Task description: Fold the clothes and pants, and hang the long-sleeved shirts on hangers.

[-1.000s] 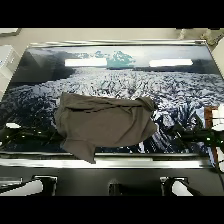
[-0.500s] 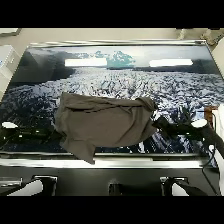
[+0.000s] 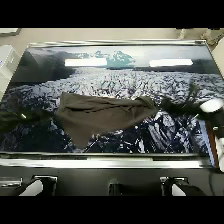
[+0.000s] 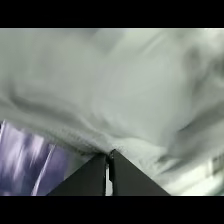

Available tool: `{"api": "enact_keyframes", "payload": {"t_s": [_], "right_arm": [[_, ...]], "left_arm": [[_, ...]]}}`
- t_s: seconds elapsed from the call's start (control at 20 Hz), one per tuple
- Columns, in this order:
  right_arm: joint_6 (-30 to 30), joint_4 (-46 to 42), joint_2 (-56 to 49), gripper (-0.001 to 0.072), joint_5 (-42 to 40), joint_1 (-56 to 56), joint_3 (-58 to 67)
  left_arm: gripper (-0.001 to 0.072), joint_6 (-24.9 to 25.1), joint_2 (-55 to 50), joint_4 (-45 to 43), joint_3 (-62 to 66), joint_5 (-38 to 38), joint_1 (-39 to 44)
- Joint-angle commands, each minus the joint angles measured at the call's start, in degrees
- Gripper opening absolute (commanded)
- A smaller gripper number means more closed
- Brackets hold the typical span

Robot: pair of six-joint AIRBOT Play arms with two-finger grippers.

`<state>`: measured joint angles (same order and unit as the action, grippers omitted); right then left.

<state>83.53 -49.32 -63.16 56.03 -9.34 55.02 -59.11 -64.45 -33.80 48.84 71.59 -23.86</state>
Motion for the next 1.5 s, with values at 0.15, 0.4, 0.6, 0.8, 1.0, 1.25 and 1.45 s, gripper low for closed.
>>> {"api": "enact_keyframes", "payload": {"t_s": [0.15,0.4,0.6,0.8,1.0,1.25,1.45], "right_arm": [[-2.4,-17.0,15.5,0.0035,-5.3,0.1,40.2],[4.4,-22.5,28.4,0.0034,-9.7,0.1,46.7],[6.8,-28.3,32.2,0.0033,-14.1,0.1,46.9],[9.8,-30.9,30.2,0.0033,-11.2,0.1,47.2],[10.3,-31.1,20.8,0.0033,15.4,0.1,46.7],[10.0,-28.1,-2.3,0.0032,28.0,0.3,30.7],[14.7,-19.4,-20.9,0.0033,10.5,0.4,24.0]], "left_arm": [[0.0023,0.7,12.4,7.3,47.7,-11.7,-0.1],[0.0024,-9.1,21.2,2.1,66.4,-22.2,0.0],[0.0024,-10.4,26.1,2.0,66.4,-28.2,0.0],[0.0024,-11.0,24.3,-3.4,66.3,-25.0,0.0],[0.0024,-18.5,17.1,-8.9,60.6,-6.7,0.1],[0.0024,-16.3,4.8,-8.9,32.5,0.2,7.0],[0.0025,-16.1,-7.3,-7.4,11.9,-19.2,13.6]]}}
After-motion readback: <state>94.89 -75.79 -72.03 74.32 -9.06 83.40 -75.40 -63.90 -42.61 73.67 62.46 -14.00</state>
